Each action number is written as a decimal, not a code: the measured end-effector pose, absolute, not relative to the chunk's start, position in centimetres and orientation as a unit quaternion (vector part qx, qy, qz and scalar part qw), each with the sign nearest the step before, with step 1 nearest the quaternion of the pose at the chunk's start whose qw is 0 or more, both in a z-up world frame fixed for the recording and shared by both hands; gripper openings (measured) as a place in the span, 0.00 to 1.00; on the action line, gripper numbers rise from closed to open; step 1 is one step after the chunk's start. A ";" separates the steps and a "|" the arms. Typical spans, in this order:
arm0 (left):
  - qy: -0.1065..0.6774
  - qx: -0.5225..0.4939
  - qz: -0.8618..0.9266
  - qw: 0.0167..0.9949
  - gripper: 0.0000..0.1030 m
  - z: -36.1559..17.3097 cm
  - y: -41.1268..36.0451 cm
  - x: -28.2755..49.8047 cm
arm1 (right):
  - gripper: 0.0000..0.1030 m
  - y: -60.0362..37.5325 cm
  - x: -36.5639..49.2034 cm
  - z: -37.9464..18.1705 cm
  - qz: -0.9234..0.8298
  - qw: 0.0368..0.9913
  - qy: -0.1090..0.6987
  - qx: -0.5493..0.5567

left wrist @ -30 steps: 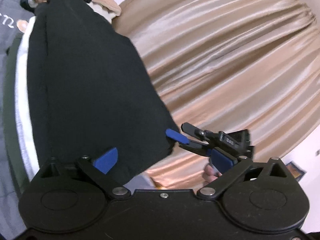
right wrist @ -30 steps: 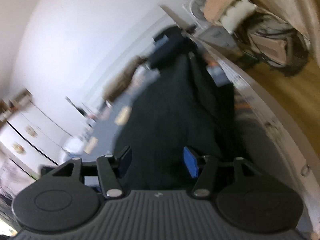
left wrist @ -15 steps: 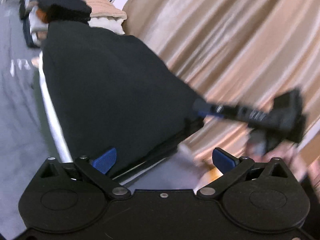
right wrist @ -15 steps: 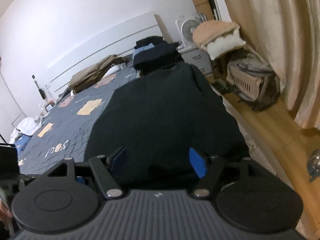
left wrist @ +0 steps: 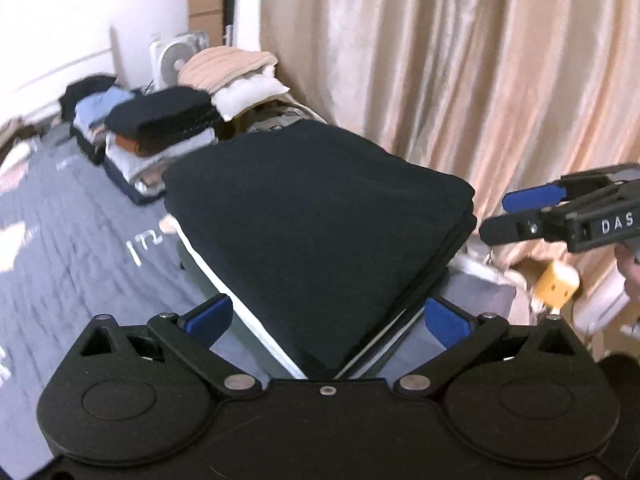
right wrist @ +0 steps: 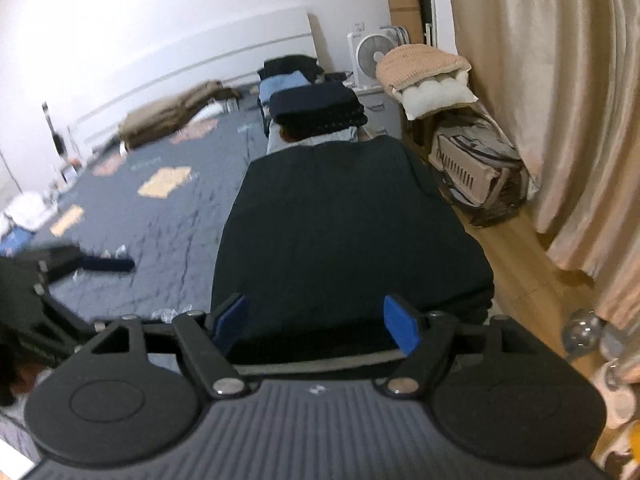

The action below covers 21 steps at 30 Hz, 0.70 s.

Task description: Fold clothes

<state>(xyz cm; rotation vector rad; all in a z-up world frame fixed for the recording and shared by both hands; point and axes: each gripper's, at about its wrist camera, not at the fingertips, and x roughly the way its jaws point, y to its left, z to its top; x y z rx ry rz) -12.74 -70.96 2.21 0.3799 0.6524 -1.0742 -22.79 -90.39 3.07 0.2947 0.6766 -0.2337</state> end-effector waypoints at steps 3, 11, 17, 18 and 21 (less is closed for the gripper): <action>0.294 0.202 -0.505 0.786 1.00 3.6 -70.1 -13.0 | 0.73 -89.4 -22.8 3.9 -0.117 0.920 0.344 0.144; 0.277 0.256 -0.504 0.777 1.00 6.4 -69.8 -13.9 | 0.73 -88.0 -23.0 5.7 -0.118 0.902 0.388 0.150; 0.279 0.279 -0.487 0.779 1.00 7.8 -69.8 -14.2 | 0.73 -87.4 -23.2 7.6 -0.129 0.899 0.399 0.129; 0.279 0.284 -0.484 0.779 1.00 7.9 -69.9 -14.2 | 0.73 -87.4 -23.3 8.0 -0.129 0.899 0.398 0.127; 0.285 0.288 -0.476 0.780 1.00 8.3 -70.0 -13.9 | 0.73 -87.6 -23.2 9.0 -0.134 0.898 0.400 0.129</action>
